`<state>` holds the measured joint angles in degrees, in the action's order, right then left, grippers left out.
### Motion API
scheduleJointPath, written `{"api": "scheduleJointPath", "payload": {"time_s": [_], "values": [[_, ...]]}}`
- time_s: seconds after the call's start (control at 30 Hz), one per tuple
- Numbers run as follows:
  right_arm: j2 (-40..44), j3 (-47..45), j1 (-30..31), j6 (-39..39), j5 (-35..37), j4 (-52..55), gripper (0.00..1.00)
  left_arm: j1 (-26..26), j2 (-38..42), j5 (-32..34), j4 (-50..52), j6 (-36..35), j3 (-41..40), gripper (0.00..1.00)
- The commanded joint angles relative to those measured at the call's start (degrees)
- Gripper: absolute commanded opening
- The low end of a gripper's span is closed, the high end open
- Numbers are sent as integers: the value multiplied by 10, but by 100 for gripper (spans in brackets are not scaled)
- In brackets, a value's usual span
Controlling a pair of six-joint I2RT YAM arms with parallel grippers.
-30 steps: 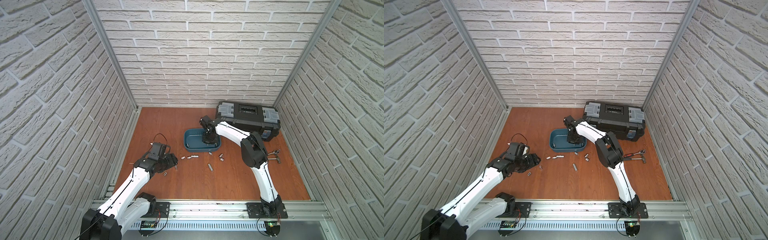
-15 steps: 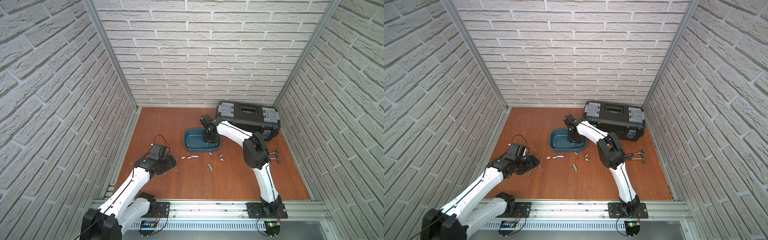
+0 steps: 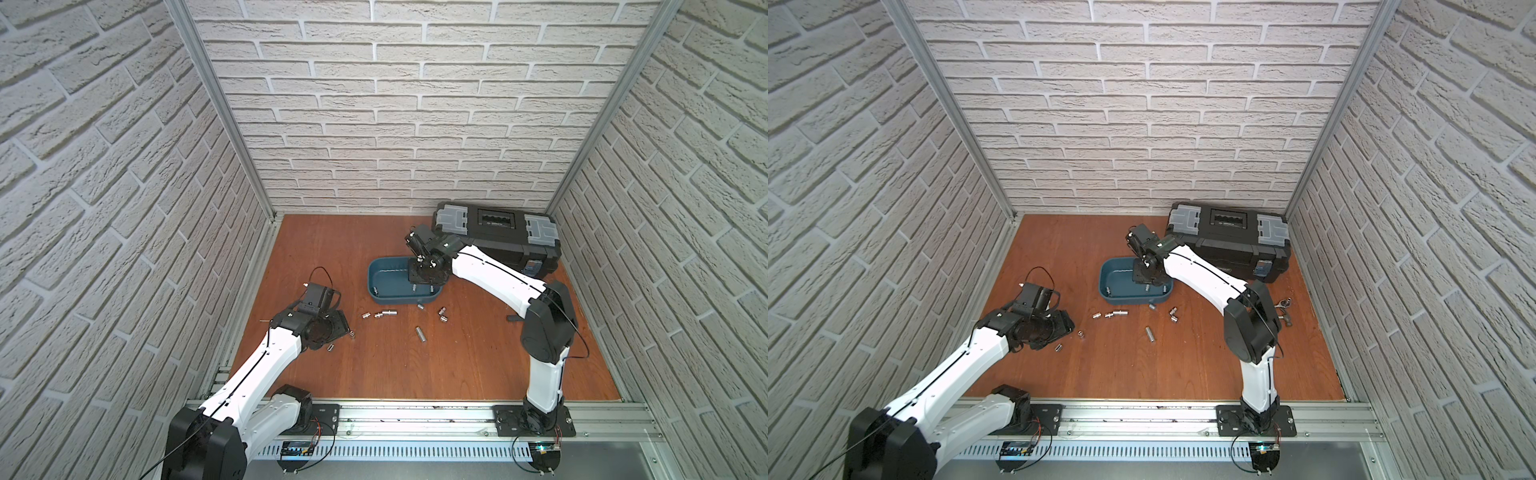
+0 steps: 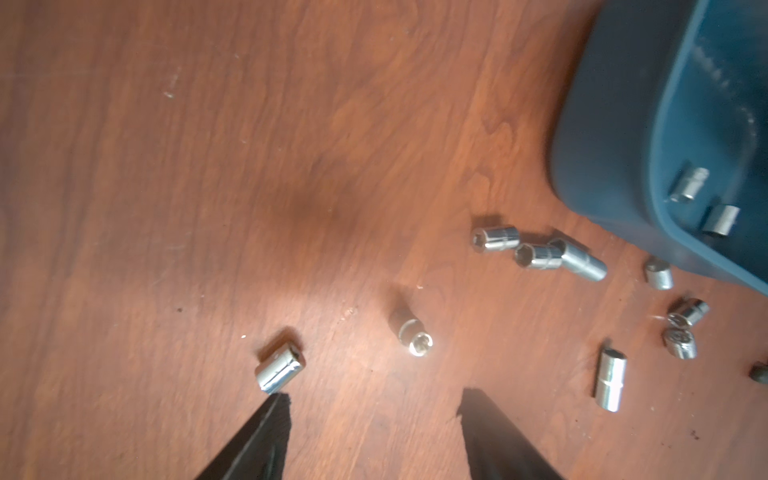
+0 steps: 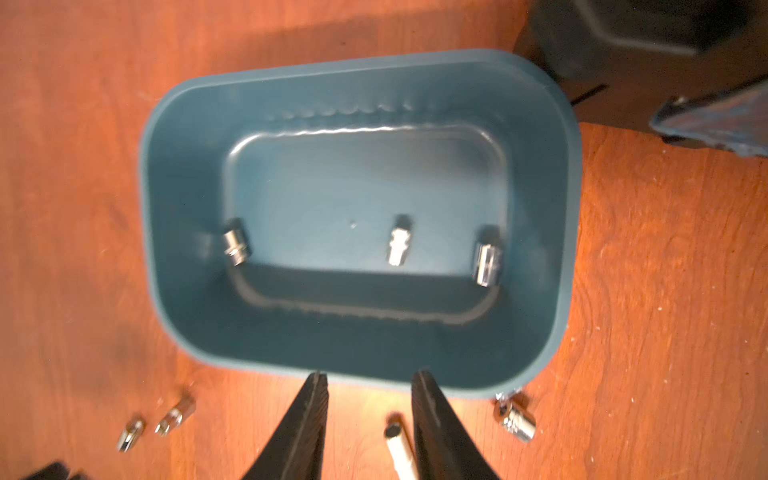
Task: Put the socket on the desktop into the storage box
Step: Place the socket head in the storage box, then pick up the socket head from the center of the board.
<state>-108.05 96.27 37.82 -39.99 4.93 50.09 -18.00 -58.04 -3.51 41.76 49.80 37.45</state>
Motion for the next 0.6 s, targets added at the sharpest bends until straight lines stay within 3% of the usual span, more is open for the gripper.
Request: {"api": "scheduleJointPath", "payload": {"time_s": [0.0, 0.57], "values": [[54, -42, 20, 11, 3, -27, 40, 5, -10, 25, 34, 7, 15, 69], [215, -269, 66, -31, -4, -75, 40, 20, -54, 32, 9, 20, -29, 57]]}}
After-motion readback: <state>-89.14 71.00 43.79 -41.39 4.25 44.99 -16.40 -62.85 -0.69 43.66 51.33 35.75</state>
